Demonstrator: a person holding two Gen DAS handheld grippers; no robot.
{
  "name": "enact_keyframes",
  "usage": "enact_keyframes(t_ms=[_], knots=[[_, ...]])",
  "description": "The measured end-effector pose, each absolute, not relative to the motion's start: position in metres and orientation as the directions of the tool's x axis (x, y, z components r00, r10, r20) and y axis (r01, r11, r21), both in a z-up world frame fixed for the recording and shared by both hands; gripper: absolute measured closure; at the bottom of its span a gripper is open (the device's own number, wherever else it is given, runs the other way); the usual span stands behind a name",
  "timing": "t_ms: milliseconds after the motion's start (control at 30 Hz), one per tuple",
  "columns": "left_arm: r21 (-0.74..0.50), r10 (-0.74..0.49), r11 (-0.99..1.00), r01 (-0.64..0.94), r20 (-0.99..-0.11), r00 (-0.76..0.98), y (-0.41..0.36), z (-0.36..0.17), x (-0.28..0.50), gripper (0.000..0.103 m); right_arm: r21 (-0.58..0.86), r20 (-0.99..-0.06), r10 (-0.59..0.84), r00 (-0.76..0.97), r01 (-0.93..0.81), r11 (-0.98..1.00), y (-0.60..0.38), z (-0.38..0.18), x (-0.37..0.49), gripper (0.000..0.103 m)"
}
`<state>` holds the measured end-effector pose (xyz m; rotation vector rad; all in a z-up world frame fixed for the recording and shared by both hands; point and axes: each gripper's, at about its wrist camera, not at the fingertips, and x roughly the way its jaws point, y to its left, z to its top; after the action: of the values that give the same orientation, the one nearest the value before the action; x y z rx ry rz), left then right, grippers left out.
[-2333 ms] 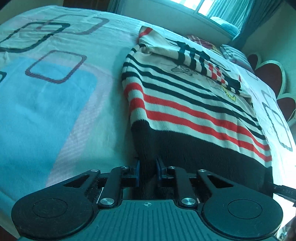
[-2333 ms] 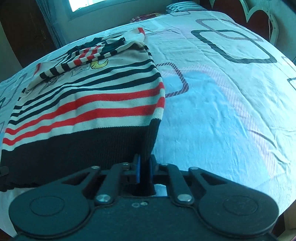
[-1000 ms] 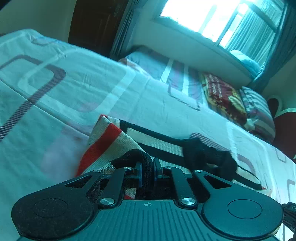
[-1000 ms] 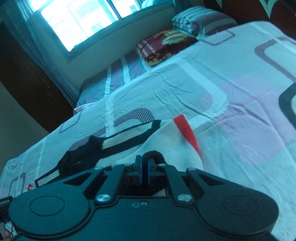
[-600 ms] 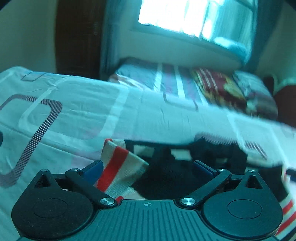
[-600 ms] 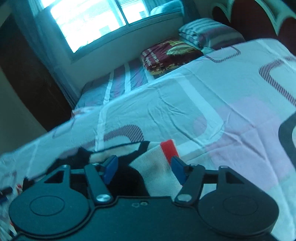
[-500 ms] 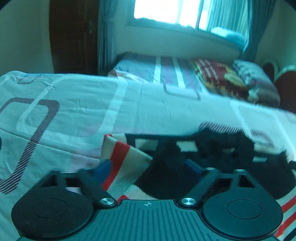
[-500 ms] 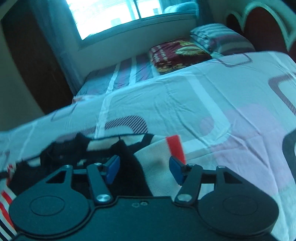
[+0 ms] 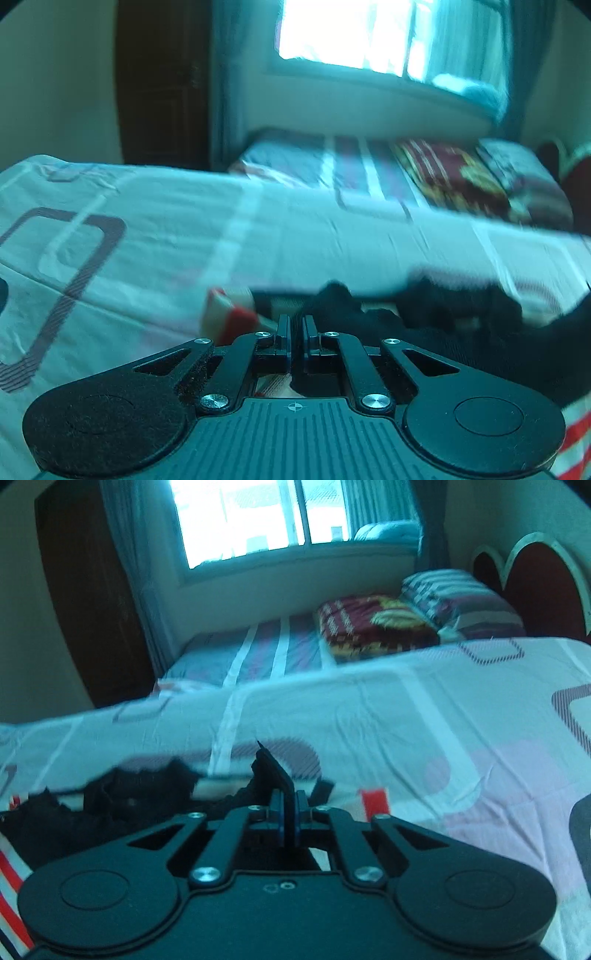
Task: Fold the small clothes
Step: 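Lay the hem onto the collar and open both grippers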
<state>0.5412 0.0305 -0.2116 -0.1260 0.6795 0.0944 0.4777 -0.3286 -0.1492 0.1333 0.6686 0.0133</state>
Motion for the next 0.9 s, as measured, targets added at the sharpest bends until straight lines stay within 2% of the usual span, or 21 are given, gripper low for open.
enact_keyframes(t_ms=[67,133,167,200,267,300,400,500,633,700,800,900], knots=[[-0.083,0.072,0.984,-0.161,-0.637,0.767,0.035,-0.212,0.55,0.102,0.127,-0.633,0.044,0.773,0.048,0.991,-0.331,-0.152,0.487,0.097],[-0.05,0.105,0.981,-0.186,-0.672,0.733,0.038,-0.225,0.557,0.102,0.104,-0.71,0.021,0.704,0.075,0.992,-0.332,-0.174,0.5,0.097],[-0.032,0.107,0.983,-0.182,-0.706,0.701,0.039,-0.234,0.56,0.102,0.088,-0.724,0.003,0.69,0.087,0.992,-0.332,-0.186,0.501,0.096],[-0.006,0.125,0.983,-0.182,-0.704,0.699,0.037,-0.241,0.557,0.102,0.076,-0.709,-0.004,0.705,0.082,0.994,-0.332,-0.188,0.498,0.096],[0.027,0.161,0.981,-0.194,-0.678,0.717,0.037,-0.242,0.547,0.102,0.05,-0.703,-0.013,0.711,0.067,0.996,-0.327,-0.183,0.495,0.088],[0.008,0.154,0.979,-0.202,-0.675,0.722,0.039,-0.239,0.543,0.102,0.044,-0.696,-0.021,0.718,0.072,0.996,-0.326,-0.178,0.493,0.078],[-0.002,0.114,0.988,-0.151,-0.65,0.751,0.034,-0.223,0.531,0.102,0.061,-0.647,-0.015,0.762,0.072,0.995,-0.327,-0.157,0.48,0.071],[-0.012,0.022,0.999,-0.038,-0.645,0.764,0.012,-0.211,0.524,0.102,0.077,-0.646,0.047,0.762,0.004,0.997,-0.311,-0.151,0.474,0.071],[-0.061,-0.068,0.998,0.035,-0.698,0.712,-0.018,-0.223,0.539,0.102,0.031,-0.696,0.077,0.714,-0.077,0.997,-0.274,-0.17,0.482,0.073],[-0.041,-0.024,0.999,-0.007,-0.699,0.714,-0.021,-0.238,0.544,0.102,-0.009,-0.73,0.049,0.681,-0.08,0.997,-0.266,-0.187,0.489,0.072],[0.022,0.044,0.999,-0.039,-0.647,0.761,-0.021,-0.248,0.541,0.102,-0.108,-0.68,-0.01,0.733,-0.086,0.99,-0.266,-0.201,0.488,0.07],[0.018,0.057,0.998,-0.061,-0.666,0.743,-0.022,-0.24,0.539,0.102,-0.076,-0.694,-0.014,0.719,-0.054,0.996,-0.269,-0.194,0.49,0.07]])
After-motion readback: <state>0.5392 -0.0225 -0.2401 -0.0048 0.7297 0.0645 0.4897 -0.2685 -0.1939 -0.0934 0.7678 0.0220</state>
